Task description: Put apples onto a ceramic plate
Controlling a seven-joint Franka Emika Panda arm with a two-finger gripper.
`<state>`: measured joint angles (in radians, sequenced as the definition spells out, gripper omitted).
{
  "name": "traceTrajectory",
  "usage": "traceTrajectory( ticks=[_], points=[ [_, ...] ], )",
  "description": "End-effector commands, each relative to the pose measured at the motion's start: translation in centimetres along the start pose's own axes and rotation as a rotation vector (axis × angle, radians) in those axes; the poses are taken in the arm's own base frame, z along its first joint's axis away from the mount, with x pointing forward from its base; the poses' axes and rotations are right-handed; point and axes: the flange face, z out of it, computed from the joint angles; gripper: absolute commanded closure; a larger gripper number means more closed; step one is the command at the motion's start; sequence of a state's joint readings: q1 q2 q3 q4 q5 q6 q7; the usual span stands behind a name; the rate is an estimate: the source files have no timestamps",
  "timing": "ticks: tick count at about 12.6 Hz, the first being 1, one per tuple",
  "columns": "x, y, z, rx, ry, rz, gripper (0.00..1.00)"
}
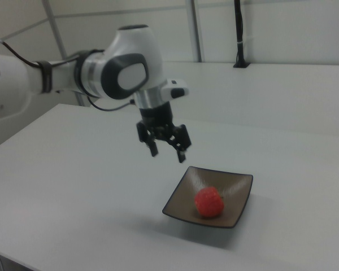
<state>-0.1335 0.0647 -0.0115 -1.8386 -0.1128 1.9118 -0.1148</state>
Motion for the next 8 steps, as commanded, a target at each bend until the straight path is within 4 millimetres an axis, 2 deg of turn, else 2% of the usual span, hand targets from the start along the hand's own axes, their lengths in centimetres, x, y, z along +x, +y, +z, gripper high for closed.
traceTrajectory(
  ticks=[1, 2, 4, 8],
  points=[
    [-2.9, -2.0, -5.2, 0.12, 0.037, 0.019, 0.0],
    [-3.2, -2.3, -6.1, 0.14, 0.053, 0.049, 0.0],
    [-2.9, -4.8, -7.0, 0.146, 0.07, 0.077, 0.0],
    [-2.8, -10.6, -6.3, 0.144, 0.04, -0.018, 0.0]
  ],
)
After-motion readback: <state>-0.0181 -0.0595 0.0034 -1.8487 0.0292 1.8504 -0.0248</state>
